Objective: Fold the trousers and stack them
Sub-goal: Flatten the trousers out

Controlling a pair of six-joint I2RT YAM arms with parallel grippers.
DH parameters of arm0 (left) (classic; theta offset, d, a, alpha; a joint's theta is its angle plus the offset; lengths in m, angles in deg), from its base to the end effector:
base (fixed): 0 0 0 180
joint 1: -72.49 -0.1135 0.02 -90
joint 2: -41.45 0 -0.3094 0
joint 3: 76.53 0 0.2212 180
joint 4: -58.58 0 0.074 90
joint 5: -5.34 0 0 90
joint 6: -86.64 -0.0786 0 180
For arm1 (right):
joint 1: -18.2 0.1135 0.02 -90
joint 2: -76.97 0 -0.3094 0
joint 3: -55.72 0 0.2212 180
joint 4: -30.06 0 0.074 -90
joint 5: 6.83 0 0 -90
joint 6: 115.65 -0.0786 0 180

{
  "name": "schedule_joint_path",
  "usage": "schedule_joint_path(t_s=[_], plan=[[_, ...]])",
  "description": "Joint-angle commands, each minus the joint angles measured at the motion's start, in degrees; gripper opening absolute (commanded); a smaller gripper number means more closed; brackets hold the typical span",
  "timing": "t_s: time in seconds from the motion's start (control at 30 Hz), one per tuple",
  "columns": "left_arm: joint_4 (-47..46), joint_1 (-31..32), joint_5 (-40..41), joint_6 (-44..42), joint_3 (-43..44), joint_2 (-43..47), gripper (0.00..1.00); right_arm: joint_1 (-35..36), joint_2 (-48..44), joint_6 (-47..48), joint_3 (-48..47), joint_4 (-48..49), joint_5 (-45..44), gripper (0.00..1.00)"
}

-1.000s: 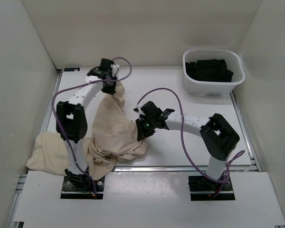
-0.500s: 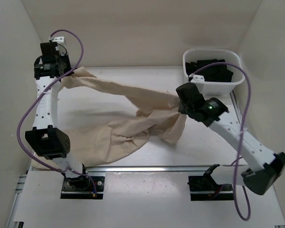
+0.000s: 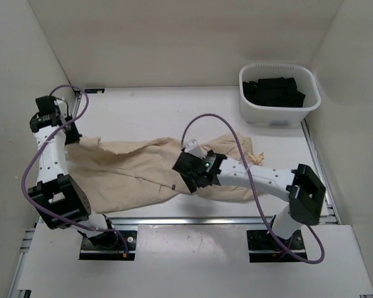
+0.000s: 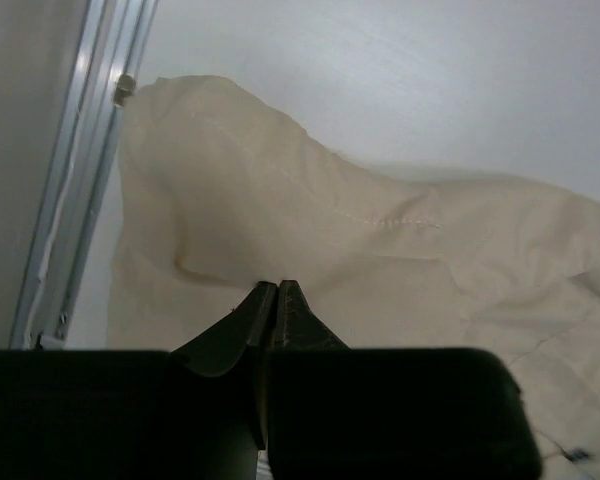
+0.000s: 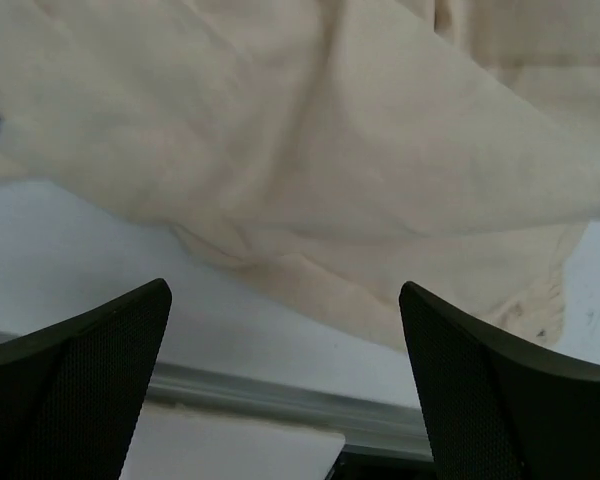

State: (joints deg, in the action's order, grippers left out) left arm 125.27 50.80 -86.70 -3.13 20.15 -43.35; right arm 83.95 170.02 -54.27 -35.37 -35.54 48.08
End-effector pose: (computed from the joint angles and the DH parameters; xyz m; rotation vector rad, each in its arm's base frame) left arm 0.2764 0.1069 0.3425 -0.4669 2.4863 0.1051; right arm 0.1687 0.2644 0.2871 -0.6294 2.3528 -0.1686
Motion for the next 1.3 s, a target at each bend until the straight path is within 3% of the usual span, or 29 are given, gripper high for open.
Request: schedule_joint_path(t_s=[0.0, 0.07, 0.13, 0.2, 0.3, 0.43, 0.63, 0.73, 0.77, 0.87, 0.93, 1.07, 1.13, 1.27], plan=[[-0.6, -4.31, -2.78, -0.23, -4.74, 3.92, 0.16, -3.51, -17.92, -10.6, 8.34, 3.88, 3.09, 0.99], [-0.6, -5.63, -2.79, -0.23, -7.37, 5.25, 0.16, -10.27, -25.52, -19.14, 18.45, 5.92, 3.1, 0.99], [-0.6, -7.13, -3.49, -0.23, -8.69, 7.09, 0.16, -18.15, -34.93, -34.17, 24.26, 3.74, 3.88, 0.99], [-0.6, -7.74, -3.49, -0.23, -10.45, 8.24, 0.16, -23.19, -40.55, -43.83, 30.92, -0.22, 5.73, 0.94], [-0.6, -8.28, -3.49, -0.23, -11.78, 9.91, 0.16, -31.11, -41.56, -45.29, 33.69, -0.23, 8.55, 0.93], [-1.21, -10.64, -1.56, -0.23, -12.3, 10.61, 0.16, -40.77, -33.66, -40.92, 31.85, -1.29, 7.77, 0.95], [-1.92, -13.46, -3.57, -0.23, -7.21, 7.89, 0.18, -45.53, -20.91, -38.61, 33.33, 3.01, 8.89, 0.97], [-1.92, -13.46, -5.87, -0.23, -4.49, 5.87, 0.18, -46.77, -20.37, -39.4, 37.81, 7.76, 11.0, 0.76], [-1.31, -13.46, -6.39, -0.23, -3.44, 4.39, 0.18, -47.38, -20.37, -40.19, 38.69, 8.29, 11.01, 0.51], [-0.08, -13.46, -6.39, -0.23, 2.01, 2.18, 0.18, -49.93, -20.9, -38.63, 38.71, 7.51, 11.01, 0.11], [-0.07, -13.46, -5.43, -0.23, 6.31, 0.87, 0.18, -50.46, -23.43, -37.04, 36.34, 4.44, 6.72, 0.0], [1.15, -13.99, -1.93, -0.23, 16.76, -3.52, 0.18, -50.46, -30.28, -32.2, 23.72, -1.01, -0.93, 0.0], [1.86, -15.48, -0.51, -0.23, 21.17, -4.06, 0.18, -51.16, -32.58, -35.7, 20.52, -8.47, -3.66, 0.0], [1.86, -17.51, -1.03, -0.23, 18.91, -4.77, 0.18, -51.78, -40.12, -41.08, 24.97, -12.8, -2.01, 0.0]])
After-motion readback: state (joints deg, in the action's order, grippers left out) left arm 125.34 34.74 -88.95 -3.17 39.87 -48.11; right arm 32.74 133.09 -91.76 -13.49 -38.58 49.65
